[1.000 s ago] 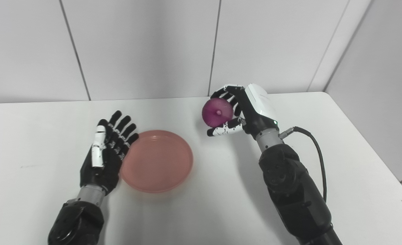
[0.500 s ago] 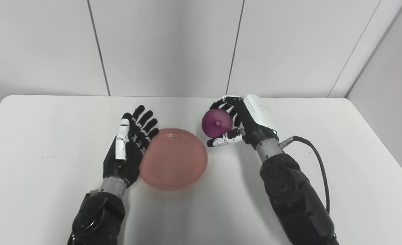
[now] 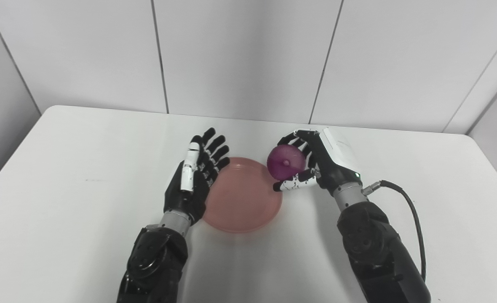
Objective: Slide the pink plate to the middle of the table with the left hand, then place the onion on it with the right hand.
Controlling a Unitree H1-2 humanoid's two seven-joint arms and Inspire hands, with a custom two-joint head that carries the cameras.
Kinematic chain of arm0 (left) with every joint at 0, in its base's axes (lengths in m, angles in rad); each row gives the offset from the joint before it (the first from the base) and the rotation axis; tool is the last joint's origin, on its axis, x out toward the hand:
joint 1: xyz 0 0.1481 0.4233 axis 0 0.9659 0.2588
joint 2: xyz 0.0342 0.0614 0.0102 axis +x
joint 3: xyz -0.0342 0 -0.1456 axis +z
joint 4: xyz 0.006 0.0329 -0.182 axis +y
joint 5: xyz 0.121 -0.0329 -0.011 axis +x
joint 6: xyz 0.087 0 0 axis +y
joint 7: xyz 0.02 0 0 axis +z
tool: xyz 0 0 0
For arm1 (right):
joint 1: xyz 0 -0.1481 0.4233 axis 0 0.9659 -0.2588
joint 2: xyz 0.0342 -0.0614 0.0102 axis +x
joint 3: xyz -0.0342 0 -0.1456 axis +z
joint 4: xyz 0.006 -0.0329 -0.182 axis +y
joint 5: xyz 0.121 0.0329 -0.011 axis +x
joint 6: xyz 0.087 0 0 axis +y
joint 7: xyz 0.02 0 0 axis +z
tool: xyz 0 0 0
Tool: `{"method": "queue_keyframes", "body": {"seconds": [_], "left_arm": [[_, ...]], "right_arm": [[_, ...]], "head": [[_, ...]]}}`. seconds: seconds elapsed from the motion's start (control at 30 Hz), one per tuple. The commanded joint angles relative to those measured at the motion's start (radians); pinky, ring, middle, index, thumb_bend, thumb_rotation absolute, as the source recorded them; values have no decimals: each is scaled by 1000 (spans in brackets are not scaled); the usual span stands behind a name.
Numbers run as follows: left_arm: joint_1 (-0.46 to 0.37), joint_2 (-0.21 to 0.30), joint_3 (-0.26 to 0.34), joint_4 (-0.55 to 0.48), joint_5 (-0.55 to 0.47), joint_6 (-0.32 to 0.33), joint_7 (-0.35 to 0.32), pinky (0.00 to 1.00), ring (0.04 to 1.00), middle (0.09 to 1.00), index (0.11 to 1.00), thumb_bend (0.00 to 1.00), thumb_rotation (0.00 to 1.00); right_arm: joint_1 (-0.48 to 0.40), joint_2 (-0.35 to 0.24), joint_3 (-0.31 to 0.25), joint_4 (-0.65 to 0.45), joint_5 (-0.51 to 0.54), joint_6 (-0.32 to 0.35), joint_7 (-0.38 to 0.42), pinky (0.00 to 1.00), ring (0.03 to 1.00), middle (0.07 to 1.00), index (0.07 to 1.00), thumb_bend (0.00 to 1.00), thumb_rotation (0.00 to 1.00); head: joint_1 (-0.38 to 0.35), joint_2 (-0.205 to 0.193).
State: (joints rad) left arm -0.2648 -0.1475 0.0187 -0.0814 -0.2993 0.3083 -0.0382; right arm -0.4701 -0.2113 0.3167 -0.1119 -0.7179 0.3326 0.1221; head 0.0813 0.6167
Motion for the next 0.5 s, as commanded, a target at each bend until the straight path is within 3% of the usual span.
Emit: {"method": "queue_keyframes", "body": {"seconds": [0.0, 0.47], "left_arm": [[-39, -15, -9, -11, 12, -51, 0, 902, 916, 920, 915, 449, 1000], [-47, -28, -8, 0, 25, -75, 2, 892, 913, 921, 911, 448, 1000]], "right_arm": [[-50, 9, 7, -1, 2, -68, -16, 276, 375, 470, 544, 667, 95], [-61, 38, 31, 64, 12, -90, -10, 246, 342, 450, 550, 658, 131]], "head": [[9, -5], [40, -17]]}}
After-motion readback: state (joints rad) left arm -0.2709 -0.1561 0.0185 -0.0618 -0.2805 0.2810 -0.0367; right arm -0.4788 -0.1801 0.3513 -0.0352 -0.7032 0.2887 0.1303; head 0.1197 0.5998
